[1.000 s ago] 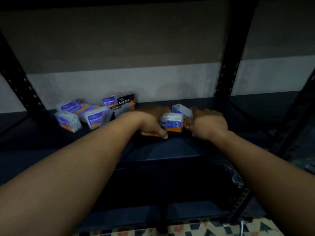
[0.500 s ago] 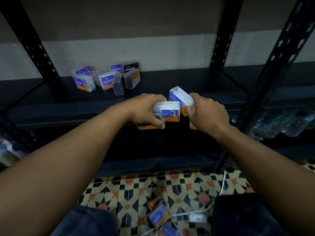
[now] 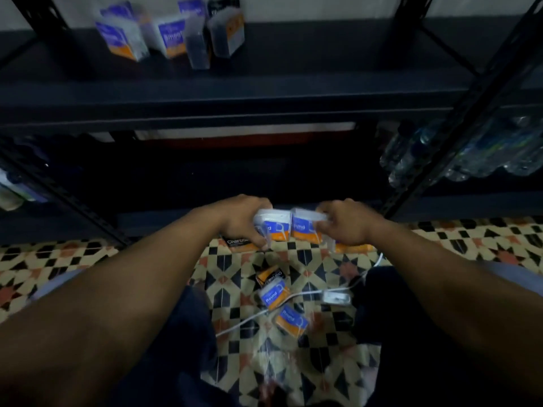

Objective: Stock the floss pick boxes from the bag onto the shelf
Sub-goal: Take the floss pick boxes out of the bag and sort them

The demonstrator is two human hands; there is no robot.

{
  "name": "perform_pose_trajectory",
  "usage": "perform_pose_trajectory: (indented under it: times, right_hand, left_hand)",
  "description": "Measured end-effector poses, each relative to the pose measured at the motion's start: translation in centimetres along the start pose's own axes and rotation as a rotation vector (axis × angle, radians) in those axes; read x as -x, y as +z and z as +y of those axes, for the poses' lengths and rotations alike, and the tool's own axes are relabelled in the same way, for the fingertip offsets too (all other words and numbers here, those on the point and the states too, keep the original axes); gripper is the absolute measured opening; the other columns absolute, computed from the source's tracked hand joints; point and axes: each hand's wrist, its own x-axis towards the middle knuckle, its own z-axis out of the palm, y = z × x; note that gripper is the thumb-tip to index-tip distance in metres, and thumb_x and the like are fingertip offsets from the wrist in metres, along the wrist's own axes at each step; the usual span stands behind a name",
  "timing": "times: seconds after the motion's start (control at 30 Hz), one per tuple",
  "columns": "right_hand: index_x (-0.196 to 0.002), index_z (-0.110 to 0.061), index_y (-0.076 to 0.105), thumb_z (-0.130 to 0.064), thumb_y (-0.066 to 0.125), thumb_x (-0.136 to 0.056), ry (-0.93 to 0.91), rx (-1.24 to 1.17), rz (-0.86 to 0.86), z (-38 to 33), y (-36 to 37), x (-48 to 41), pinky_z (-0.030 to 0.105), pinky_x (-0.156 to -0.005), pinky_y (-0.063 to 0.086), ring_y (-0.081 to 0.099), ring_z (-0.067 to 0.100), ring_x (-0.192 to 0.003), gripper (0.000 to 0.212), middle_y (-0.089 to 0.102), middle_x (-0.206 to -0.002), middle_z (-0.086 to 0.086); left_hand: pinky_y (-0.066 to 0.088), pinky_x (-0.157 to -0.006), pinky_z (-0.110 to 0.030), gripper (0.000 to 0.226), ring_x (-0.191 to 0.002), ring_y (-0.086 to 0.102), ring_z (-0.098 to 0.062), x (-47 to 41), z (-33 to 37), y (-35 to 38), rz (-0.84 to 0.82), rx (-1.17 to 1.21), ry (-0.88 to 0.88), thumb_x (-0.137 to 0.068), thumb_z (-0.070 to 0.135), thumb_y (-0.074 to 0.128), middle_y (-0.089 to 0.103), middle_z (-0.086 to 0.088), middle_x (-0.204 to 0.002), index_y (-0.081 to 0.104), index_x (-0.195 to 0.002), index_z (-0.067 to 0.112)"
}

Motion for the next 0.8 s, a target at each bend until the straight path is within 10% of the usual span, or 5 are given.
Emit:
perform_pose_trajectory:
  times: [0.37,0.8]
  right_hand:
    - [-0.131,-0.014,0.052,-0.045,0.054,-0.095,0.049,0.027,-0.411,2.4,13.0,-2.7,0.031,-0.085,0.043,0.057,0.025,-0.112,0.048,0.06,-0.126,0.009]
    - [-0.133,-0.023,0.052,-0.043,0.055,-0.094,0.049,-0.084,-0.439,3.2,16.3,-4.7,0.031,-0.093,0.043,0.055,0.024,-0.117,0.044,0.06,-0.129,0.007]
  left_hand:
    - [0.054,-0.086,-0.041,0.061,-0.092,0.061,-0.017,-5.6,-5.3,12.9,-0.331,0.034,-0.132,-0.059,0.03,0.087,0.063,0.004,-0.105,0.056,-0.111,0.029]
    - [0.05,-0.094,-0.035,0.065,-0.113,0.06,-0.024,-8.9,-9.0,17.6,-0.332,0.092,-0.209,-0.075,0.026,0.081,0.059,-0.005,-0.132,0.055,-0.134,0.019]
